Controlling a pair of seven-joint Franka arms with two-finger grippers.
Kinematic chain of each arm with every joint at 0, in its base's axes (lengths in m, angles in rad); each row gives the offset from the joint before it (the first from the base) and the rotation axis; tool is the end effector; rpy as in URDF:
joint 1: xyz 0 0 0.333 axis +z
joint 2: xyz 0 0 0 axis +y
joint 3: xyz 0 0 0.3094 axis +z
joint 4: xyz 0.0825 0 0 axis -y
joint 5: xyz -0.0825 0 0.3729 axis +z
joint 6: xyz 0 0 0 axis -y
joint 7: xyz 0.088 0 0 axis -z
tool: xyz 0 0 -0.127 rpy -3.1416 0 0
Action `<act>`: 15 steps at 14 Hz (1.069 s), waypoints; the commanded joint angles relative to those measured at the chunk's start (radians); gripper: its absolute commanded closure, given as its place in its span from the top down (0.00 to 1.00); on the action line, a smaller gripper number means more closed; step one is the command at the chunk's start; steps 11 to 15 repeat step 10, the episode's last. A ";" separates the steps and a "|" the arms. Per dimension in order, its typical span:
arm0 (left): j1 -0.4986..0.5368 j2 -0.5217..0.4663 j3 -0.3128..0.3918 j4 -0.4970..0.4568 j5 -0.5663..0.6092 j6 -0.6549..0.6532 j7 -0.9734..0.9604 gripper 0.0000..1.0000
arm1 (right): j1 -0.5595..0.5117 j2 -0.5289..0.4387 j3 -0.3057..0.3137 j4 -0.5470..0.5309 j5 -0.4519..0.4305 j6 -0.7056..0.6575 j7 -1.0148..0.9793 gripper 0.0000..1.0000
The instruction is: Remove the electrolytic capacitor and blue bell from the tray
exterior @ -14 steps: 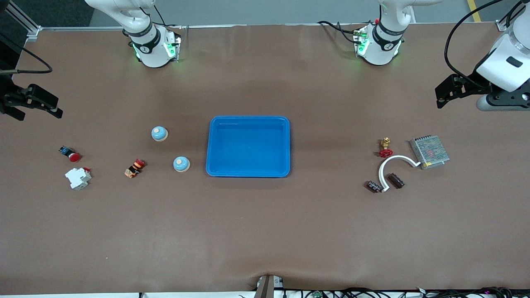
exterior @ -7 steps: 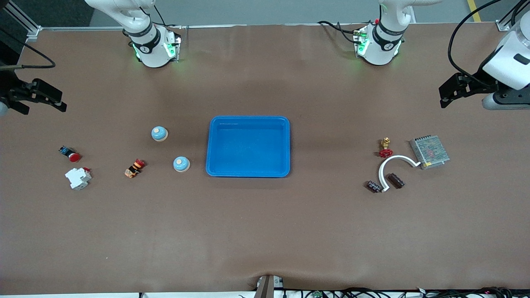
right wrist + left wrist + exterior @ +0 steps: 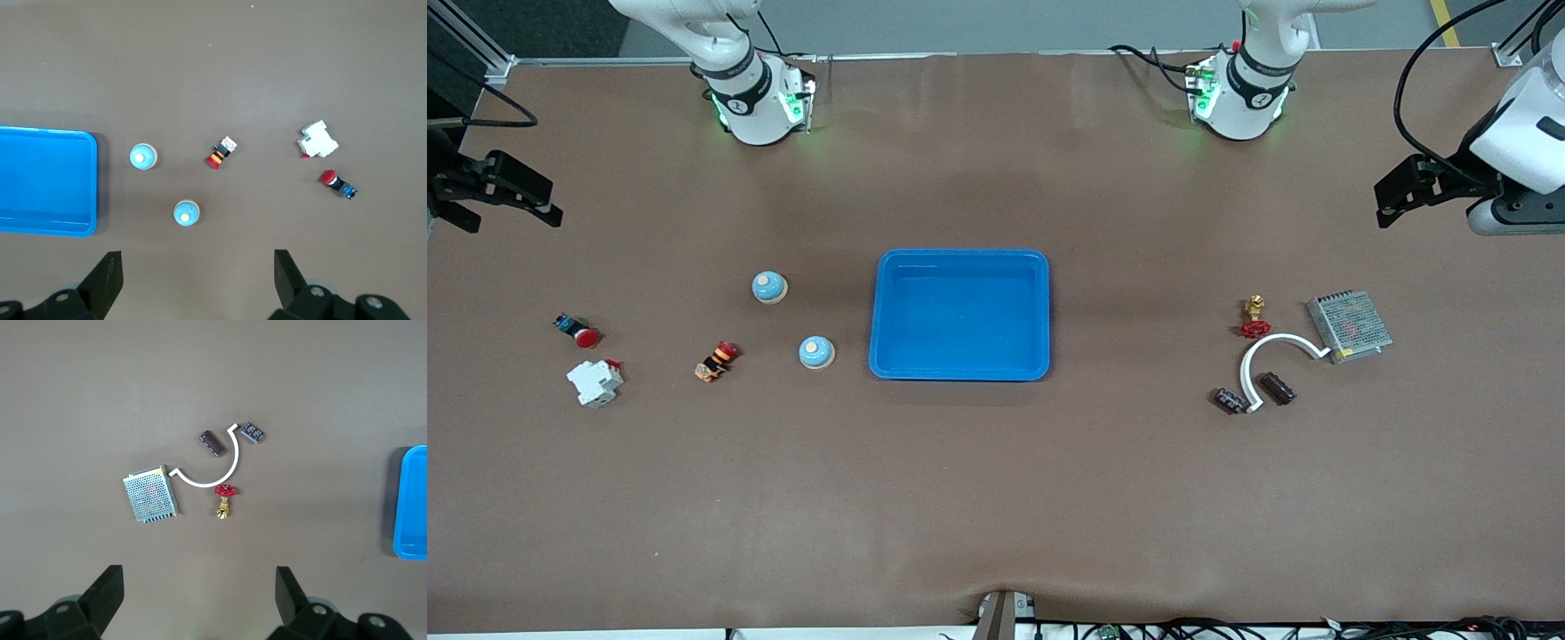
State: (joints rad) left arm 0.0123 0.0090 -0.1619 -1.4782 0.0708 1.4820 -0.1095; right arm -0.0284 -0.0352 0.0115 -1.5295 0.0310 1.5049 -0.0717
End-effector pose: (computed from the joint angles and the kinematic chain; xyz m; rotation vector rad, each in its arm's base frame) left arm 0.5327 -0.0703 0.6279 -3.0720 0.0522 -0.0060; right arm 0.5264 -0.0047 0.6299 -3.1103 -0.0887 -0.0186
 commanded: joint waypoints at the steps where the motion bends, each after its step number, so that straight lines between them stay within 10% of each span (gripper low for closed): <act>1: 0.005 0.008 -0.001 0.013 -0.020 -0.019 0.011 1.00 | 0.004 -0.025 0.024 0.000 -0.008 -0.017 0.027 1.00; 15: 0.005 0.008 0.002 0.015 -0.085 -0.020 0.005 1.00 | -0.001 -0.034 0.054 0.000 0.046 -0.046 0.089 1.00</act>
